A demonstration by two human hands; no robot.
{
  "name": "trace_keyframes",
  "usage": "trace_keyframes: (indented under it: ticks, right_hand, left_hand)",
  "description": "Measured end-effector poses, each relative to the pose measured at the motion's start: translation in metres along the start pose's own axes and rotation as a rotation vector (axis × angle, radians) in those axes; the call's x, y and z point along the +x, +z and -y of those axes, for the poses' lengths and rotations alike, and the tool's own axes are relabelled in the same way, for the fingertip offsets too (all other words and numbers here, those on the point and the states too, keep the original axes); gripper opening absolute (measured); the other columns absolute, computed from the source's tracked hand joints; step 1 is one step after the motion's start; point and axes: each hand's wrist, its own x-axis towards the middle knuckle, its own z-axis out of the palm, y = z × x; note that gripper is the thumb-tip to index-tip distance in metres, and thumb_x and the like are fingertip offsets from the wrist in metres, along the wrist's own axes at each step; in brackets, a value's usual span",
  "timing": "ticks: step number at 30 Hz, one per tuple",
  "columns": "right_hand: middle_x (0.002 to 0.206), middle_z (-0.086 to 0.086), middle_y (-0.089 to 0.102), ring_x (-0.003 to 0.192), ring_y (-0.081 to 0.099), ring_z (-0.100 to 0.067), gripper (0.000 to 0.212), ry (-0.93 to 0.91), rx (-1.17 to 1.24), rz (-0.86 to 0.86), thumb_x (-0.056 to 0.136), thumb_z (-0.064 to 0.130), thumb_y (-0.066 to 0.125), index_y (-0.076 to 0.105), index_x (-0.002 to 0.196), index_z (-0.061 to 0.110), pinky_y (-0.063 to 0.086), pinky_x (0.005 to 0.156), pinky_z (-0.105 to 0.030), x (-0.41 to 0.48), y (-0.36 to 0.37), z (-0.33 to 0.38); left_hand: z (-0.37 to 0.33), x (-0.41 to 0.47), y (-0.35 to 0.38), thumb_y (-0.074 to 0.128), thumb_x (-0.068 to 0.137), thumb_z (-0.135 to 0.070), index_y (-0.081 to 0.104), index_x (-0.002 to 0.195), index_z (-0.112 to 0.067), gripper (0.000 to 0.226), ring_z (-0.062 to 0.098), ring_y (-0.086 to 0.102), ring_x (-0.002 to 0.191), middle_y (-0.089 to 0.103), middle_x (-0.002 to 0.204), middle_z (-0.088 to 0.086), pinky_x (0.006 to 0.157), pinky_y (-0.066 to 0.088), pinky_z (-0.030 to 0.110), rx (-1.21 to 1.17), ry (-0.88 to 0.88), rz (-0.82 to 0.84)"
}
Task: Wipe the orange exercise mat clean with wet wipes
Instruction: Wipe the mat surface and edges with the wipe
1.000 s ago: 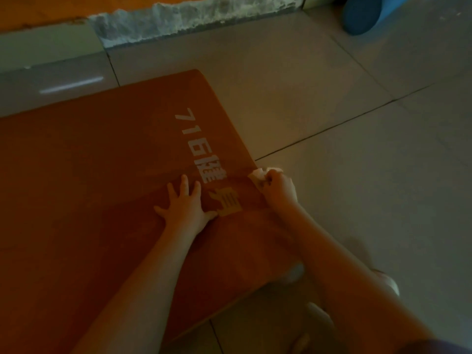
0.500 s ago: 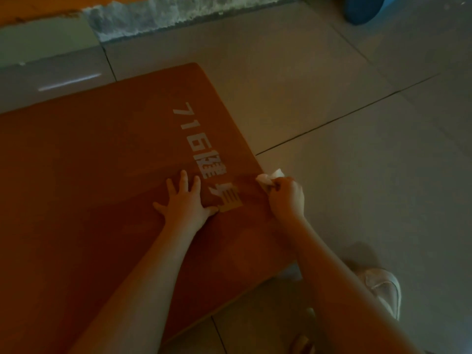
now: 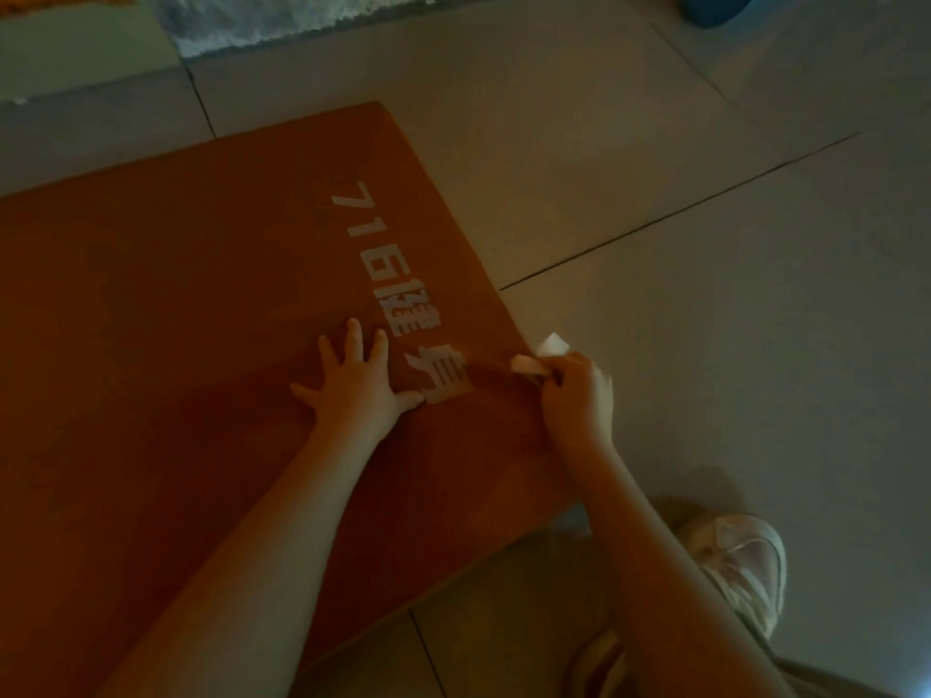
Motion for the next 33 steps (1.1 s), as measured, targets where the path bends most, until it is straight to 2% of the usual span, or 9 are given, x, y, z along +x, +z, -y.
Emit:
trace_keyframes:
  ticks: [3, 6, 10, 13, 15, 18, 22, 28, 33]
  right_hand:
    - [0.084, 0.006, 0.055, 0.072, 0.05, -0.007, 0.019, -0.033, 0.022, -0.02, 0.096, 0.018, 0.055, 0.073, 0.097, 0.014, 0.033, 0.057, -0.016, -0.012, -0.004, 0.002]
    - [0.101, -0.003, 0.066, 0.088, 0.06, -0.018, 0.025, -0.057, 0.017, 0.009, 0.097, 0.009, 0.048, 0.07, 0.108, 0.014, 0.039, 0.066, -0.023, 0.004, -0.002, 0.014]
    - [0.1, -0.005, 0.06, 0.081, 0.055, -0.016, 0.044, 0.099, 0.131, -0.014, 0.096, 0.004, 0.044, 0.042, 0.14, 0.008, 0.041, 0.064, -0.026, 0.012, 0.0, 0.018]
    - [0.087, -0.001, 0.059, 0.064, 0.051, -0.012, 0.022, 0.12, 0.19, 0.036, 0.098, 0.019, 0.046, 0.056, 0.115, 0.009, 0.038, 0.053, -0.025, -0.003, 0.004, 0.011]
    - [0.083, -0.001, 0.058, 0.071, 0.051, -0.016, 0.028, 0.081, 0.131, 0.051, 0.101, 0.029, 0.043, 0.063, 0.096, 0.01, 0.043, 0.061, -0.03, -0.003, 0.007, 0.01]
    - [0.083, -0.003, 0.057, 0.081, 0.053, -0.021, 0.025, 0.05, 0.016, -0.035, 0.099, 0.02, 0.045, 0.065, 0.096, 0.006, 0.043, 0.065, -0.031, 0.006, 0.009, 0.014]
    - [0.076, -0.003, 0.052, 0.068, 0.048, -0.016, 0.02, 0.047, -0.049, -0.033, 0.096, 0.008, 0.046, 0.062, 0.086, 0.0, 0.029, 0.05, -0.016, -0.002, 0.004, 0.008]
    - [0.066, 0.0, 0.047, 0.055, 0.04, -0.01, 0.029, 0.107, -0.053, -0.061, 0.095, 0.011, 0.051, 0.056, 0.067, 0.003, 0.028, 0.047, -0.021, -0.022, -0.01, -0.001]
    - [0.074, 0.003, 0.062, 0.056, 0.05, -0.013, 0.021, 0.12, 0.096, 0.026, 0.094, 0.008, 0.052, 0.071, 0.085, 0.005, 0.033, 0.05, -0.023, 0.001, -0.01, 0.016]
  left_hand:
    - [0.0, 0.0, 0.0, 0.057, 0.085, -0.06, 0.0, 0.154, -0.03, 0.095, 0.033, -0.016, 0.146, -0.023, 0.159, -0.001, 0.109, 0.011, 0.071, 0.006, -0.002, -0.001]
    - [-0.001, 0.0, 0.0, 0.057, 0.085, -0.061, 0.0, 0.154, -0.03, 0.094, 0.032, -0.016, 0.146, -0.022, 0.159, -0.002, 0.11, 0.011, 0.071, 0.012, -0.002, -0.01]
    - [-0.001, -0.001, -0.001, 0.057, 0.086, -0.06, 0.0, 0.154, -0.03, 0.093, 0.032, -0.016, 0.146, -0.022, 0.159, -0.002, 0.11, 0.011, 0.07, 0.013, -0.008, -0.009]
    - [-0.001, -0.001, 0.0, 0.056, 0.086, -0.06, 0.0, 0.154, -0.03, 0.093, 0.032, -0.016, 0.146, -0.022, 0.159, -0.002, 0.109, 0.01, 0.071, 0.017, -0.008, -0.005]
    - [-0.001, 0.0, 0.0, 0.056, 0.086, -0.06, 0.0, 0.154, -0.03, 0.094, 0.032, -0.016, 0.146, -0.022, 0.159, -0.002, 0.109, 0.011, 0.071, 0.02, -0.008, -0.006]
    - [-0.001, 0.0, -0.001, 0.056, 0.086, -0.06, 0.0, 0.154, -0.03, 0.093, 0.032, -0.016, 0.146, -0.022, 0.159, -0.003, 0.108, 0.011, 0.07, 0.019, -0.008, -0.006]
    - [-0.001, -0.001, 0.001, 0.057, 0.086, -0.06, 0.001, 0.154, -0.03, 0.093, 0.033, -0.015, 0.146, -0.021, 0.159, -0.002, 0.109, 0.01, 0.071, 0.018, -0.004, -0.013]
    - [-0.001, 0.0, 0.001, 0.056, 0.086, -0.061, 0.001, 0.154, -0.029, 0.094, 0.033, -0.014, 0.146, -0.021, 0.159, -0.002, 0.109, 0.013, 0.071, 0.04, -0.006, -0.015]
    - [0.0, 0.002, 0.001, 0.056, 0.086, -0.061, 0.0, 0.154, -0.03, 0.093, 0.033, -0.014, 0.146, -0.021, 0.159, -0.002, 0.109, 0.012, 0.07, 0.041, -0.008, -0.022]
